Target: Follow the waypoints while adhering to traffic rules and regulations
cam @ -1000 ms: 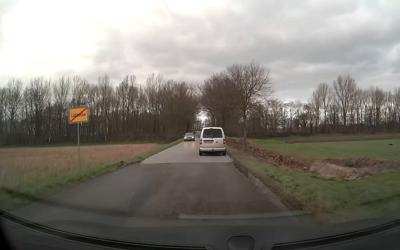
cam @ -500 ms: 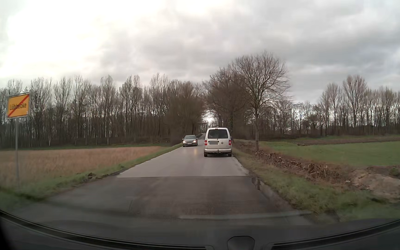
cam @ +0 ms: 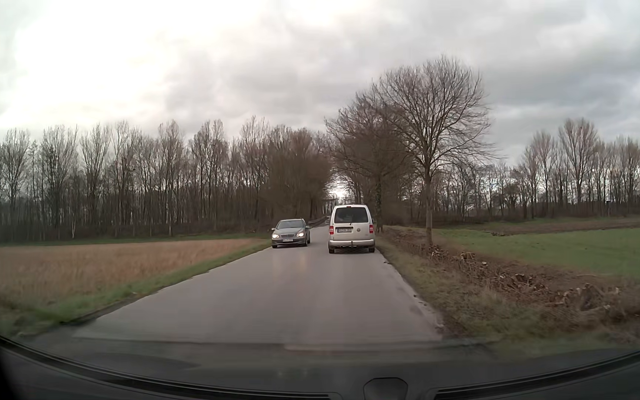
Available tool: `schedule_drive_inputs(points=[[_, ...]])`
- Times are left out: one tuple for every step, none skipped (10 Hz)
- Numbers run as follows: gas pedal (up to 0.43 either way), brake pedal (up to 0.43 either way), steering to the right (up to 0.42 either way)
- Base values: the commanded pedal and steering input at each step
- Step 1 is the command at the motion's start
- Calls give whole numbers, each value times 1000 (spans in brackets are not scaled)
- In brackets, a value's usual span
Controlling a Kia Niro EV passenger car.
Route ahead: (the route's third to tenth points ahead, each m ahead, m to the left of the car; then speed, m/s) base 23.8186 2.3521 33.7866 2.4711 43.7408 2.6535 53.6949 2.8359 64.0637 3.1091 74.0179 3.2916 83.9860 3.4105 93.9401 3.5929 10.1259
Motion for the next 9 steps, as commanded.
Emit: schedule_drive_inputs(points=[[177,0,-16],[169,0,-16],[169,0,-14],[157,0,-13],[130,0,-13],[118,0,-12],[118,0,-10],[59,0,-5],[47,0,-1]])
